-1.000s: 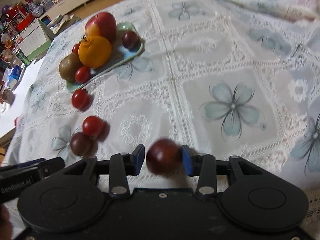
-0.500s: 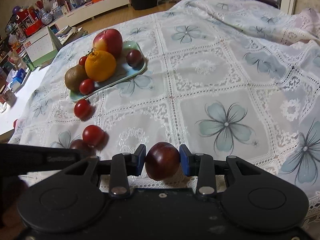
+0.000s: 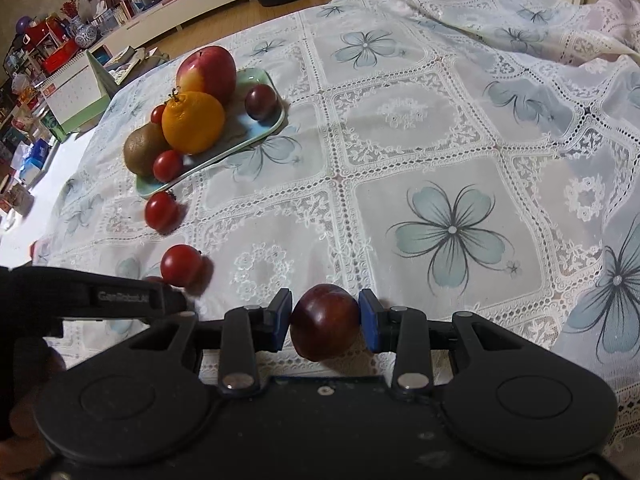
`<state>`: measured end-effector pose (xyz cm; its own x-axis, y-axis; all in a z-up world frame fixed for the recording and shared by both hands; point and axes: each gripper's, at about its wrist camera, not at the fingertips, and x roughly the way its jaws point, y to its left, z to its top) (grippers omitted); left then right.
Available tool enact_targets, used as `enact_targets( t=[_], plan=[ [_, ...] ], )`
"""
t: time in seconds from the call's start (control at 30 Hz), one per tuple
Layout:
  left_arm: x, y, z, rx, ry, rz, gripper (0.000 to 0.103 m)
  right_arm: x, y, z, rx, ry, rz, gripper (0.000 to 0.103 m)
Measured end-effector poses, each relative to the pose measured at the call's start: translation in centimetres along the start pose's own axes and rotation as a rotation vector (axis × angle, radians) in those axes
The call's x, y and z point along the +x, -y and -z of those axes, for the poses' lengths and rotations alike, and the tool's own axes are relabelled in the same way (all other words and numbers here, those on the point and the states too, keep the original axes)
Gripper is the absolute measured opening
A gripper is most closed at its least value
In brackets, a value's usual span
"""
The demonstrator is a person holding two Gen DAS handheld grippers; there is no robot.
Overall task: Organize fruits
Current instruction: 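Grasp a dark red plum with the right tool while the left tool grasps another, then carry both dark red plums over the gold tray and open both tools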
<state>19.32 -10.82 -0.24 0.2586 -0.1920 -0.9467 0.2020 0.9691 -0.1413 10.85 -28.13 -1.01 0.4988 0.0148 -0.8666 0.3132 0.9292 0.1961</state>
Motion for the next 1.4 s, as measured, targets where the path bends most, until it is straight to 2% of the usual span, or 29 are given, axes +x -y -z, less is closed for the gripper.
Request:
enact_targets(
  t=[0.2, 0.57, 0.73, 0.9, 1.03, 1.4],
  plan=[
    [-4.9, -0.9, 1.7, 0.028, 0.070, -0.012, 0.043, -1.2, -0.3, -0.1, 0.001, -0.032, -0.034, 0.038],
    [-9.4, -3.7, 9.3, 0.060, 0.067, 0.045, 0.043, -4.8, -2.2, 1.4, -0.080, -0.157, -0.119, 0.038],
    [-10.0, -5.6, 12.8, 0.049, 0.065, 0.000, 0.043, -7.0, -3.0, 3.0, -0.162, -0.183, -0.127, 0.038],
    [-9.7, -7.8, 15.8, 0.011, 0.025, -0.002, 0.043, -7.9, -3.2, 4.9, -0.209, -0.257, -0.143, 0.038],
    [-9.6, -8.8, 17.9, -0.004, 0.026, -0.036, 0.043, -8.2, -3.7, 6.6, -0.250, -0.307, -0.134, 0.038],
    [-8.3, -8.8, 20.7, -0.009, -0.016, -0.041, 0.043, -8.4, -6.6, 11.2, -0.352, -0.412, -0.162, 0.038]
  ],
)
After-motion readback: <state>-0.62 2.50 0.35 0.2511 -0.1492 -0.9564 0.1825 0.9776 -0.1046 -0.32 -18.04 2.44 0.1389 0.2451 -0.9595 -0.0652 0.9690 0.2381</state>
